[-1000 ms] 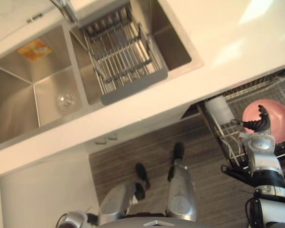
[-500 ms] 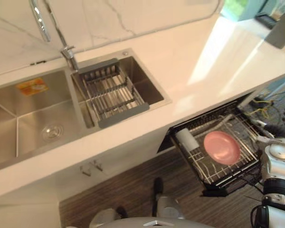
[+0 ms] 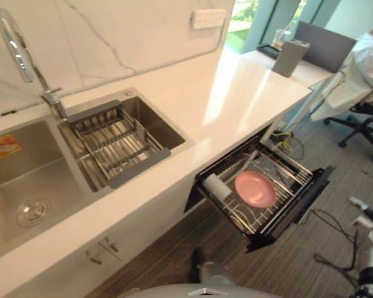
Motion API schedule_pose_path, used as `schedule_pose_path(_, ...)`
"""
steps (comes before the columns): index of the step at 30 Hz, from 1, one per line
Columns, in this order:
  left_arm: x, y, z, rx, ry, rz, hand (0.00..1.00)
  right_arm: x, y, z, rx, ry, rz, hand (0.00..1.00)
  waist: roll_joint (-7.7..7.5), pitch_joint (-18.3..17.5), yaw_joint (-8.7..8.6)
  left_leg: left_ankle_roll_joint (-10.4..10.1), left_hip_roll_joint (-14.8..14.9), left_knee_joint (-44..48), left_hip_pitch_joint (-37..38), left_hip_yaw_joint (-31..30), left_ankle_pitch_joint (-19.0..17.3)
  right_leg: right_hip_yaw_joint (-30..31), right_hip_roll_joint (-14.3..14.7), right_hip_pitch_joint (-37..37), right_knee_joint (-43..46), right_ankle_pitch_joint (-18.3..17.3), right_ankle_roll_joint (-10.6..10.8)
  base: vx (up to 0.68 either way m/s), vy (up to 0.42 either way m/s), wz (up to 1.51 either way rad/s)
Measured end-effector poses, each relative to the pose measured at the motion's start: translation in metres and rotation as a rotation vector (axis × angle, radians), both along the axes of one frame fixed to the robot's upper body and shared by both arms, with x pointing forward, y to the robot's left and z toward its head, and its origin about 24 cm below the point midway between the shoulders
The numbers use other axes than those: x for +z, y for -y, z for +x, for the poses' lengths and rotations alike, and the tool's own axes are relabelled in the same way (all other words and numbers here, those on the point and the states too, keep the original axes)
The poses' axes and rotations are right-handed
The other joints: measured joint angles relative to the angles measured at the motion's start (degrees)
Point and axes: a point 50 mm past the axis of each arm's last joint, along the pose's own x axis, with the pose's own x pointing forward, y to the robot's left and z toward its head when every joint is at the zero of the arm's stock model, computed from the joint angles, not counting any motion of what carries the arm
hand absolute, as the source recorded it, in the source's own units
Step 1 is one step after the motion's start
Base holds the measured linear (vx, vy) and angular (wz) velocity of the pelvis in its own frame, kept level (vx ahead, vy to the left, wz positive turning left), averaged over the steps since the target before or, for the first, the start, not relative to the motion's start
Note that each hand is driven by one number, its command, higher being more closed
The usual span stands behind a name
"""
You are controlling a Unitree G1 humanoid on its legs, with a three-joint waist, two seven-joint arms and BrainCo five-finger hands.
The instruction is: Walk over to the sink, pick up the cup, carry it to the dishwasher, place the cup inside the dishwasher, then close the dishwasher door
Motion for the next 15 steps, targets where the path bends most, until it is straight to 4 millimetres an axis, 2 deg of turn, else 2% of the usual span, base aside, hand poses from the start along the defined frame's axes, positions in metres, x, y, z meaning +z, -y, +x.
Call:
schedule_pose_path(1, 0.0, 0.0, -0.001, 0.002, 0.002, 0.007, 0.0, -0.013, -0.007, -0.008, -0.011, -0.015, 0.045, 0.0, -0.12, -0.05, -0.04, -0.39, 0.42, 0.66, -0.02, -0.3, -0.49, 0.05, 0.19, 0.61, 0.91, 0.06, 0.1, 0.14, -0.126, -0.01)
schedule_pose_path(2, 0.0, 0.0, -0.002, 0.027, 0.012, 0.017, 0.0, -0.038, -0.024, -0.02, -0.04, -0.037, 0.141, 0.0, 0.1, -0.17, 0.47, -1.15, 1.12, 1.62, -0.06, -0.71, -1.16, -0.2, 0.81, 2.32, -1.1, 1.34, 3.67, 0.12, -0.116, 0.01)
schedule_pose_path(3, -0.001, 0.004, 0.0, 0.031, 0.025, 0.028, 0.0, -0.057, -0.041, -0.026, -0.066, -0.039, 0.231, 0.0, 0.9, -0.28, 0.99, -1.53, 1.94, 1.81, -0.13, -0.71, -1.3, -0.34, 1.88, 3.15, -3.04, 2.46, 3.87, 0.14, -0.134, -0.04)
schedule_pose_path(6, -0.003, 0.019, 0.005, 0.05, 0.059, 0.048, 0.0, -0.085, -0.078, -0.029, -0.105, -0.004, 0.396, 0.0, 3.57, 0.32, 2.65, -2.47, 2.24, 0.35, -0.02, -0.74, -0.68, -0.22, 2.75, 3.04, -4.47, 3.15, 4.22, 0.06, -0.09, -0.07)
schedule_pose_path(8, -0.004, 0.024, 0.007, 0.054, 0.074, 0.051, 0.0, -0.091, -0.093, -0.023, -0.123, 0.053, 0.482, 0.0, 4.72, 0.36, 3.5, -2.72, 2.14, -0.96, 0.63, -0.74, -0.16, -0.13, 3.18, 3.47, -5.53, 3.52, 4.14, 0.03, -0.073, -0.04)
schedule_pose_path(9, -0.004, 0.024, 0.007, 0.054, 0.079, 0.052, 0.0, -0.094, -0.101, -0.02, -0.147, 0.098, 0.545, 0.0, 4.77, 0.39, 3.91, -2.82, 1.91, -2.17, 1.1, -0.74, 0.47, -0.15, 3.37, 3.96, -6.73, 4.05, 4.05, 0.0, -0.058, -0.05)
schedule_pose_path(12, -0.002, 0.023, 0.01, 0.06, 0.099, 0.054, 0.0, -0.095, -0.107, -0.015, -0.178, 0.134, 0.568, 0.0, 4.31, 0.61, 5.38, -2.53, 0.65, -5.16, 0.8, -0.97, 2.37, -0.42, 3.06, 3.99, -9.79, 5.73, 4.06, -0.05, -0.031, 0.04)
schedule_pose_path(15, -0.002, 0.023, 0.014, 0.088, 0.117, 0.058, 0.0, -0.097, -0.109, -0.015, -0.189, 0.138, 0.564, 0.0, 4.58, 1.71, 5.73, -2.01, -0.74, -7.57, 0.22, -2.78, 4.33, -2.27, 1.84, 3.99, -11.16, 6.59, 4.35, -0.04, 0.005, 0.33)
